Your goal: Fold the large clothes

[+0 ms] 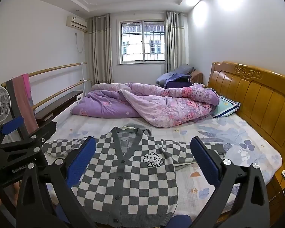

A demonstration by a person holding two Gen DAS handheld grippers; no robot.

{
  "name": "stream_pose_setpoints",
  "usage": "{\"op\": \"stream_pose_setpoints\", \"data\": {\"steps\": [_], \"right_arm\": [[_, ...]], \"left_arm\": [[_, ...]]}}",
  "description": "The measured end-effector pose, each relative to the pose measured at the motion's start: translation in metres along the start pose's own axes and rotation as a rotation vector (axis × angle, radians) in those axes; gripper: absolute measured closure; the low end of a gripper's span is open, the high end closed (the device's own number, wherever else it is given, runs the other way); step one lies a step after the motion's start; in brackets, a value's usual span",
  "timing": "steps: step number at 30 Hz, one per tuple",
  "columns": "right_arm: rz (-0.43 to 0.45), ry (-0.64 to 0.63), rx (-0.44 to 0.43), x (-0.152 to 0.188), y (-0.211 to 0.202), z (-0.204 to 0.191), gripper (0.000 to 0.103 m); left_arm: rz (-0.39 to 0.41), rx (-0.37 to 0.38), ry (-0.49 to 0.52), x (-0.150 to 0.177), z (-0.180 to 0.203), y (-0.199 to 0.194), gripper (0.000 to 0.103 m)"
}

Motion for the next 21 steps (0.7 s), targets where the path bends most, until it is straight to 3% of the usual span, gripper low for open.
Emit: {"op": "stream_pose_setpoints", "data": {"steps": [21], "right_arm": [[-0.003,0.005,0.0,-0.0031,0.0061,-0.0016,0.007]], "left_arm": [[-0.009,0.006,-0.008,-0.0011,-0.0001,0.0033,0.005]]}}
Point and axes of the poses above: each gripper's, at about its wrist camera, not at the fingertips, and y roughly the way its jaws point, z to its right, x to its underside, the point moved 10 cm from there along y, roughly the way its jaws point, and after that the axes turned 3 degrees about -x, right-handed, at the moved point
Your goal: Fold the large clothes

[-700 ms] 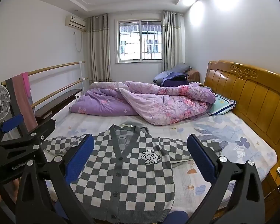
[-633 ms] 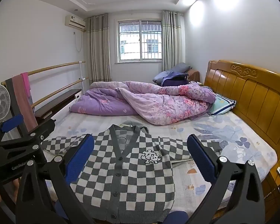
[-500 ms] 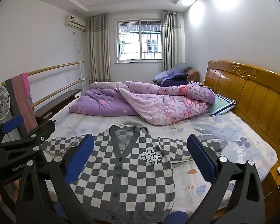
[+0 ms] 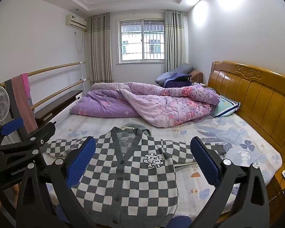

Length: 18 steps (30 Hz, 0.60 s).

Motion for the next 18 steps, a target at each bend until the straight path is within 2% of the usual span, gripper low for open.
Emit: {"op": "stream_pose_setpoints", "data": {"steps": [15,18], "right_arm": [[-0.002,0.0,0.006,0.004,0.009,0.01,0.007],[-0.002,-0.001,0.006,0.004,0.01,0.009,0.007]], "left_arm": [[-0.007,0.002,-0.002,-0.002,0.001,0.003,0.005],[-0.007,0.001,-0.001,0.002,0.006,0.014,0.005]]}}
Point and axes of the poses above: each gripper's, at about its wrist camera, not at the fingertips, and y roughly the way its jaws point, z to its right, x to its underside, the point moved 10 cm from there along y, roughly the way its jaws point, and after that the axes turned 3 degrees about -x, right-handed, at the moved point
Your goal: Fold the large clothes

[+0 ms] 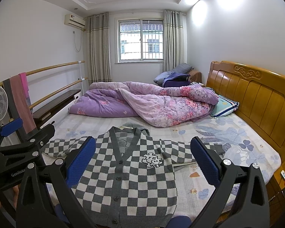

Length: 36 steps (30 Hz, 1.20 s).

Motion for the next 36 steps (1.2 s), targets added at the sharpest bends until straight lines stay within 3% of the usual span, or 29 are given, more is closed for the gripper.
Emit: {"op": "stream_pose_setpoints", "data": {"steps": [36], "right_arm": [[-0.013,-0.005,0.001,0.008,0.008,-0.003,0.007]], "left_arm": [[-0.012,0.006,0.0,0.021,-0.011,0.013,0.005]]}}
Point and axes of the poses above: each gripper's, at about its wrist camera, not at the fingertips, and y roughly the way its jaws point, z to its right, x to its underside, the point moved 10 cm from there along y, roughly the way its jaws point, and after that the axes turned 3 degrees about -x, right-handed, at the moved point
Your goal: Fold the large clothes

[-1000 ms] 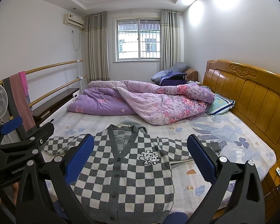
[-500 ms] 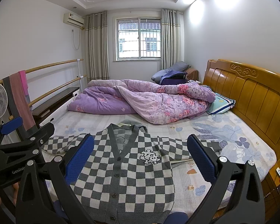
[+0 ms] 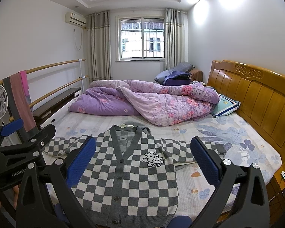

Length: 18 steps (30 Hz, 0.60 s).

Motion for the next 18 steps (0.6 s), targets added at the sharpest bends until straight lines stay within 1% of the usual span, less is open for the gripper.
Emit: {"op": "stream_pose_setpoints", "data": {"steps": [18], "right_arm": [[-0.01,-0.002,-0.005,0.002,0.004,-0.01,0.007]], "left_arm": [[-0.006,-0.001,-0.001,0.0,-0.003,-0.001,0.005]]}}
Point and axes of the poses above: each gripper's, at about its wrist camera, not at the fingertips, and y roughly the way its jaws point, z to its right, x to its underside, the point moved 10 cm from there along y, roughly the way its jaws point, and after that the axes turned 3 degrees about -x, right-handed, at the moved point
